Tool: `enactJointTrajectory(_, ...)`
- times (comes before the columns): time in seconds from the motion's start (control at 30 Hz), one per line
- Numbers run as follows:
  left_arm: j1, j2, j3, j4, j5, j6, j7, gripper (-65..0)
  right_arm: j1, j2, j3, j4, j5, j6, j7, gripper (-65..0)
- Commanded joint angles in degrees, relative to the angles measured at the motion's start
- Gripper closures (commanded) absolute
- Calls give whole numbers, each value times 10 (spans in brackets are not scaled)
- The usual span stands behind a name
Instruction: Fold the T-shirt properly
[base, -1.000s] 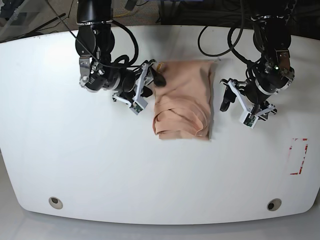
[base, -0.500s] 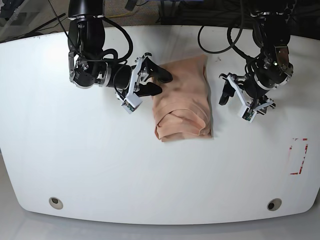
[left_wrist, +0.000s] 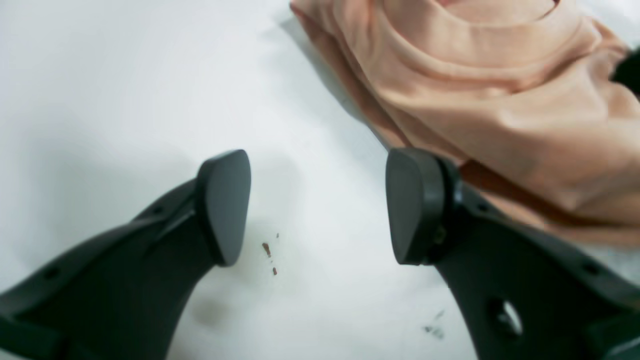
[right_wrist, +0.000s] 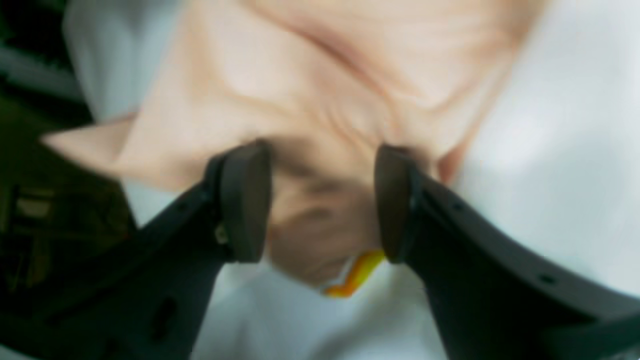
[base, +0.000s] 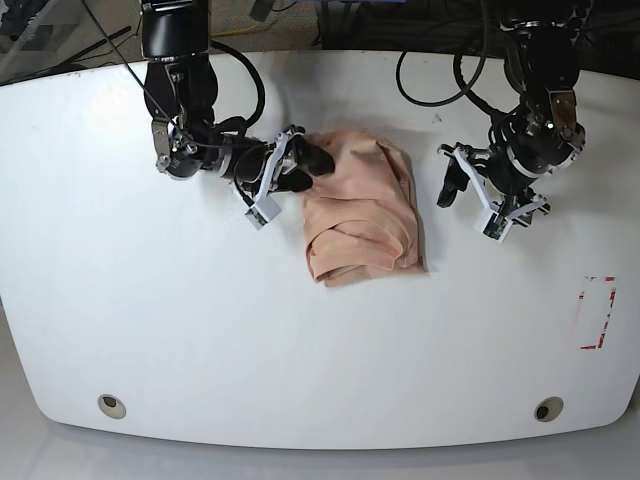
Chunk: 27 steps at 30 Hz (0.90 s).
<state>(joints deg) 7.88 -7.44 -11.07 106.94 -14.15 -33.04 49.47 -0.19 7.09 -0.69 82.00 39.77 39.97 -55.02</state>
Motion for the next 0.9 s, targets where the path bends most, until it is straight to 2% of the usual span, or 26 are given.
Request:
enactJointTrajectory(0.0,-17,6,12,12,-7,0,-15,-392,11,7,1,-17,-8,0,9,-317)
enactJointTrajectory(0.13,-31,27,36,15,-3,3,-13,-396,9,7,1,21,-7,0,2,-314)
enactJointTrajectory(0.3,-47,50,92,14,-1,13,-13,-396,-6,3,6,153,-7,0,-55,-314)
enactJointTrajectory(0.43,-66,66,129,12,-1,71,-14,-397,-6,2,42,223,-6,0,-95,-314)
enactJointTrajectory(0.57,-69,81,166,12,-1,122,-16,-397,-5,6,115,215,-2,0,-101,-314)
enactJointTrajectory(0.67,-70,92,181,9,-1,173,-19,-397,0,9,166,186,5,0,-101,-314)
enactJointTrajectory(0.8,-66,116,215,-17,2,238,-51,-397,16,39,208,155,4,0,-101,-315)
enactJointTrajectory(0.87,-57,121,242,-33,29,267,-64,-397,19,49,222,148,4,0,-101,-314)
